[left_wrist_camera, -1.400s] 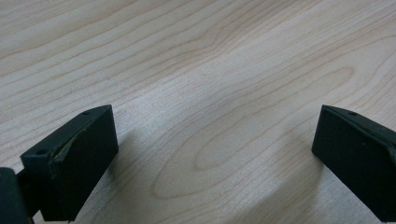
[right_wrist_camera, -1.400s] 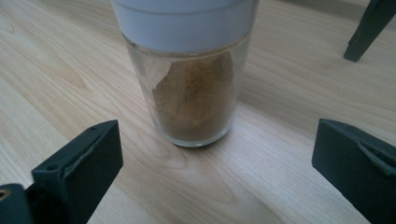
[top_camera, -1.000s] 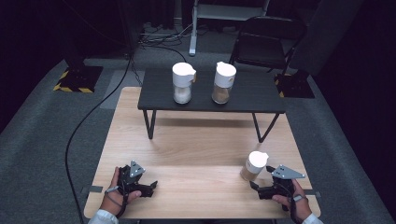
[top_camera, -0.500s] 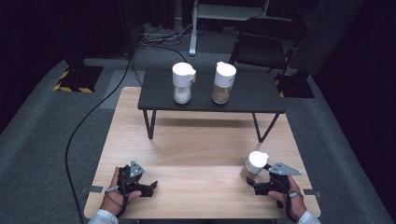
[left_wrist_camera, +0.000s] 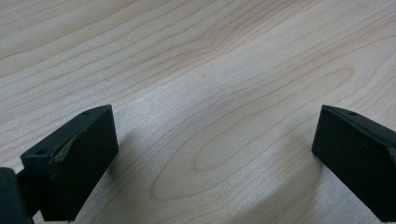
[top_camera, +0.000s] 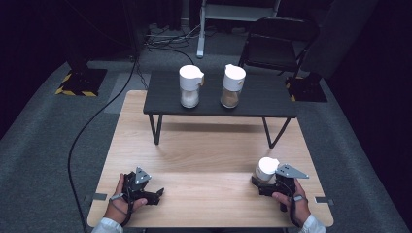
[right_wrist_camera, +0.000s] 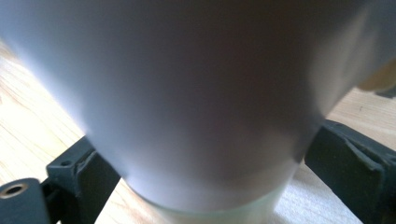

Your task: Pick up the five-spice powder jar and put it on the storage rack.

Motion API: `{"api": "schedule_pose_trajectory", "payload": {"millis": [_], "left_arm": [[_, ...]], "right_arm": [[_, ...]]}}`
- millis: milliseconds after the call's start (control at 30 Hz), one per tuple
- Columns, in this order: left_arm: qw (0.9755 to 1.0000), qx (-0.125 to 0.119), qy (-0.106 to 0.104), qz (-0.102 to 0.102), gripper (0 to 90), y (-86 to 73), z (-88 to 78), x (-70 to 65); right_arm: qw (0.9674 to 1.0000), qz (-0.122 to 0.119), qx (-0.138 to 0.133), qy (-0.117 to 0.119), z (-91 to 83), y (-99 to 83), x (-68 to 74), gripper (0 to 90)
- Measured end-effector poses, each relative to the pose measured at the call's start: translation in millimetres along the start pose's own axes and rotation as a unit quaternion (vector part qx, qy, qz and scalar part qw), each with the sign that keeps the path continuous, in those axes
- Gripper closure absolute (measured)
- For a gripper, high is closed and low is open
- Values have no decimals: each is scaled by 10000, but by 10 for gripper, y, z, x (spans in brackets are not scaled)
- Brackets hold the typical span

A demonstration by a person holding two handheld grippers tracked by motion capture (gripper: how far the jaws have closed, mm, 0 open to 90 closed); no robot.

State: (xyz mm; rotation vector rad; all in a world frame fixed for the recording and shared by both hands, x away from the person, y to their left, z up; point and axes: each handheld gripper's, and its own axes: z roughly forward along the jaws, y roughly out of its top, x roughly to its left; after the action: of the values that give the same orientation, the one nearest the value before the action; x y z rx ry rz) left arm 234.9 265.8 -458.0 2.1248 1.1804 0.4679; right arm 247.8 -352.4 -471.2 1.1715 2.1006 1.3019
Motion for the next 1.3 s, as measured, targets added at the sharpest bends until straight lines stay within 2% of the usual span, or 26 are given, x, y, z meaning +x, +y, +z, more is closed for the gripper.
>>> {"api": "schedule_pose_trajectory", "payload": {"millis": [233, 433, 533, 700, 1000, 1300], "left_arm": [[10000, 0, -1, 1, 2, 0, 0, 0], [10000, 0, 0, 1, 2, 0, 0, 0], [10000, -1, 0, 0, 2, 0, 0, 0], [10000, 0, -1, 0, 2, 0, 0, 0], [10000, 1, -3, 6, 2, 1, 1, 1], [10000, 1, -6, 11, 2, 2, 2, 2]], "right_arm": [[9997, 111, -187, -130, -24, -36, 41, 103], [9997, 109, -221, -32, -22, -50, 33, 208], [9995, 42, -302, -96, -37, -67, 78, 277], [9993, 3, -311, -220, -54, -67, 123, 287], [9989, 21, -350, -297, -90, -56, 127, 294], [9983, -116, -439, -353, -164, 69, 149, 297]]}}
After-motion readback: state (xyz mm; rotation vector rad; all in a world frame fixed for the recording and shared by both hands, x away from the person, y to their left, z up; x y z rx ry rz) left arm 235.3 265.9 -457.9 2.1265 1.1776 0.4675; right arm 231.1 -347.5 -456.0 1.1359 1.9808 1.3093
